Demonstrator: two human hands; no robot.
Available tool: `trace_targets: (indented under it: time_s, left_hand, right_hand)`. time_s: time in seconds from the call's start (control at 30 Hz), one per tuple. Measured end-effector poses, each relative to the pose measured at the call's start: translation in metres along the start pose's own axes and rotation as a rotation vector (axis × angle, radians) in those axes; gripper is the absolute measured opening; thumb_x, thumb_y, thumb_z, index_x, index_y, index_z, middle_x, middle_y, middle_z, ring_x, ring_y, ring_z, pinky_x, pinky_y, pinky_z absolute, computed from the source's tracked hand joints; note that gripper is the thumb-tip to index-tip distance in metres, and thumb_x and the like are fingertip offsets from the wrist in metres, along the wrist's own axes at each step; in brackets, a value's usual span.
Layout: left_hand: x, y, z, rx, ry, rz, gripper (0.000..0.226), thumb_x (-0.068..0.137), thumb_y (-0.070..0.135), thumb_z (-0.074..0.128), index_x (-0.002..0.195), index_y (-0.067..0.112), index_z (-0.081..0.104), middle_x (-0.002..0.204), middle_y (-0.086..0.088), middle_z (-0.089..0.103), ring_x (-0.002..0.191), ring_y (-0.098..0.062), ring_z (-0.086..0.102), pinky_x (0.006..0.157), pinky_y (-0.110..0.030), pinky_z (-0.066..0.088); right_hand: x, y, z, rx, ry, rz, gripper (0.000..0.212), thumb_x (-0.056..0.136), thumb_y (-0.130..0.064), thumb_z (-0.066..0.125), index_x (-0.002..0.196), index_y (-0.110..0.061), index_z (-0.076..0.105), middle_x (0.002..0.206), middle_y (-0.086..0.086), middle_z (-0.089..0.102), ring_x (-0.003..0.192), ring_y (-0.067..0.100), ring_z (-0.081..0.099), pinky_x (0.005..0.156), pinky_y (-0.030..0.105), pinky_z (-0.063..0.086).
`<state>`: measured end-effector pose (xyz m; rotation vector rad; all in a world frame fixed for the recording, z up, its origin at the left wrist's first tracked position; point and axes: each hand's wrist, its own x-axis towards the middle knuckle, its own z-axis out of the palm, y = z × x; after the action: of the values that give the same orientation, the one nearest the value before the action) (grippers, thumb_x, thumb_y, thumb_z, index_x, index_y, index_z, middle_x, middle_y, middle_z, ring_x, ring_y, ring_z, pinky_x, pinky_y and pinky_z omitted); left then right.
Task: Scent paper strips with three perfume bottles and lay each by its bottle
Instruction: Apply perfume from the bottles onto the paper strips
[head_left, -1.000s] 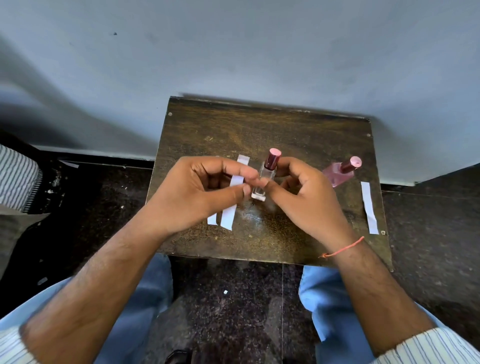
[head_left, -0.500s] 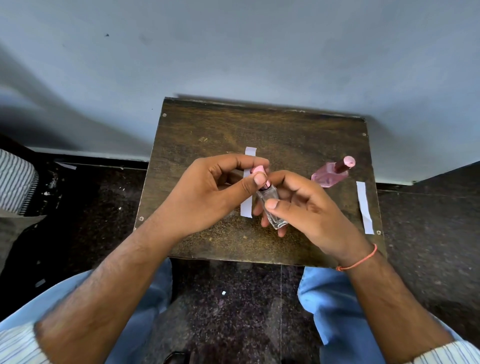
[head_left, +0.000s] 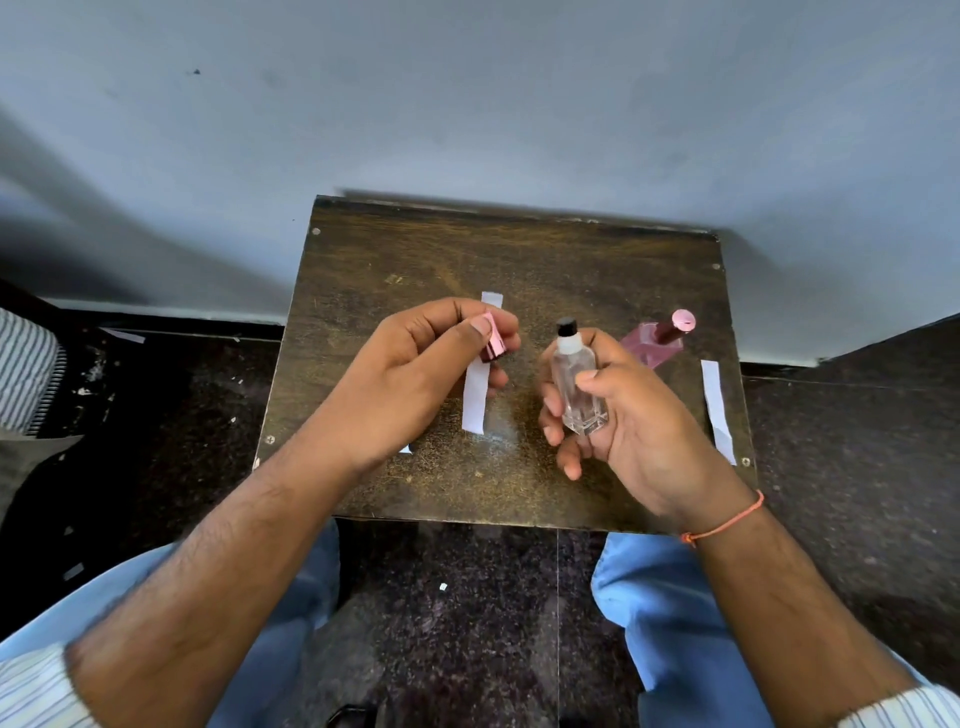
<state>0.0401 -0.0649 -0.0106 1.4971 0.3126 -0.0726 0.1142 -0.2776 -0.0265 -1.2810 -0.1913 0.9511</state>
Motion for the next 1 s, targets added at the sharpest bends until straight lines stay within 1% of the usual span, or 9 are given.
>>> trace_targets:
  time_s: [0.1, 0.17, 0.23, 0.33, 0.43, 0.6, 0.73, 0.9, 1.0]
  left_hand:
    - [-0.001, 0.001, 0.001, -0.036, -0.095, -0.076, 0.029, 0.100, 0.027, 0.053, 0.106, 0.014, 0.078, 0.102, -0.002, 0.080, 0.084, -0.018, 0.073, 0.077, -0.026, 0.060]
    - [-0.003, 0.000, 0.000, 0.003, -0.182, -0.073, 0.029, 0.099, 0.022, 0.051, 0.103, 0.010, 0.078, 0.098, -0.005, 0.078, 0.083, -0.020, 0.071, 0.075, -0.025, 0.059]
    - [-0.003, -0.001, -0.001, 0.056, -0.256, -0.064, 0.029, 0.100, 0.018, 0.050, 0.103, 0.008, 0.077, 0.097, -0.006, 0.078, 0.084, -0.020, 0.071, 0.077, -0.026, 0.058]
    - [-0.005, -0.001, -0.002, 0.111, -0.317, -0.065, 0.028, 0.100, 0.016, 0.050, 0.102, 0.009, 0.077, 0.099, -0.004, 0.079, 0.087, -0.017, 0.072, 0.083, -0.029, 0.058]
    - [-0.007, 0.000, -0.002, 0.142, -0.336, -0.063, 0.028, 0.098, 0.014, 0.049, 0.100, 0.008, 0.076, 0.100, -0.004, 0.079, 0.089, -0.017, 0.073, 0.086, -0.030, 0.059]
    - [0.003, -0.006, -0.003, 0.033, -0.278, -0.253, 0.056, 0.102, 0.005, 0.033, 0.067, 0.028, 0.070, 0.089, -0.011, 0.081, 0.079, -0.028, 0.076, 0.075, -0.042, 0.062]
    - [-0.005, 0.003, -0.002, 0.025, -0.218, -0.262, 0.038, 0.116, 0.026, 0.038, 0.089, 0.012, 0.060, 0.088, -0.014, 0.079, 0.071, -0.027, 0.073, 0.067, -0.038, 0.065]
    - [-0.007, 0.003, -0.003, 0.041, -0.203, -0.269, 0.023, 0.115, 0.022, 0.044, 0.123, 0.012, 0.064, 0.087, -0.009, 0.077, 0.067, -0.022, 0.069, 0.060, -0.035, 0.063]
    - [-0.009, 0.001, -0.002, 0.107, -0.258, -0.249, 0.031, 0.115, 0.029, 0.044, 0.116, 0.010, 0.068, 0.081, -0.005, 0.068, 0.066, -0.020, 0.066, 0.060, -0.035, 0.058]
  right_hand:
    - [0.000, -0.001, 0.003, 0.148, 0.006, -0.002, 0.019, 0.094, -0.024, 0.052, 0.110, -0.018, 0.060, 0.078, 0.002, 0.053, 0.065, 0.018, 0.050, 0.047, 0.028, 0.038]
    - [0.001, -0.001, 0.007, 0.082, 0.081, -0.014, 0.014, 0.094, -0.027, 0.072, 0.107, -0.022, 0.067, 0.072, -0.001, 0.049, 0.059, 0.014, 0.047, 0.045, 0.025, 0.035]
    - [0.002, 0.000, 0.010, -0.019, 0.180, -0.005, 0.023, 0.088, -0.030, 0.085, 0.105, -0.022, 0.073, 0.064, -0.003, 0.046, 0.053, 0.013, 0.043, 0.044, 0.024, 0.033]
    - [0.003, 0.001, 0.013, -0.071, 0.252, 0.017, 0.027, 0.085, -0.033, 0.081, 0.106, -0.017, 0.078, 0.056, -0.003, 0.046, 0.047, 0.012, 0.040, 0.043, 0.024, 0.032]
    - [0.003, 0.002, 0.015, -0.104, 0.260, 0.007, 0.006, 0.094, -0.019, 0.079, 0.098, -0.014, 0.078, 0.053, -0.003, 0.048, 0.045, 0.012, 0.041, 0.044, 0.025, 0.031]
    - [0.005, 0.001, 0.016, -0.059, 0.301, -0.025, 0.006, 0.097, -0.015, 0.077, 0.092, -0.019, 0.078, 0.055, -0.003, 0.045, 0.046, 0.013, 0.039, 0.047, 0.026, 0.029]
    - [0.004, -0.002, 0.016, -0.035, 0.289, -0.030, 0.007, 0.096, -0.015, 0.077, 0.091, -0.020, 0.078, 0.056, -0.003, 0.044, 0.046, 0.012, 0.038, 0.048, 0.027, 0.027]
    - [0.004, -0.002, 0.016, -0.054, 0.254, -0.033, 0.003, 0.088, -0.022, 0.081, 0.090, -0.019, 0.079, 0.055, -0.003, 0.045, 0.045, 0.013, 0.038, 0.048, 0.026, 0.026]
    - [0.004, -0.001, 0.016, -0.082, 0.283, -0.042, 0.003, 0.095, -0.016, 0.078, 0.093, -0.017, 0.078, 0.054, -0.004, 0.046, 0.045, 0.013, 0.039, 0.047, 0.026, 0.028]
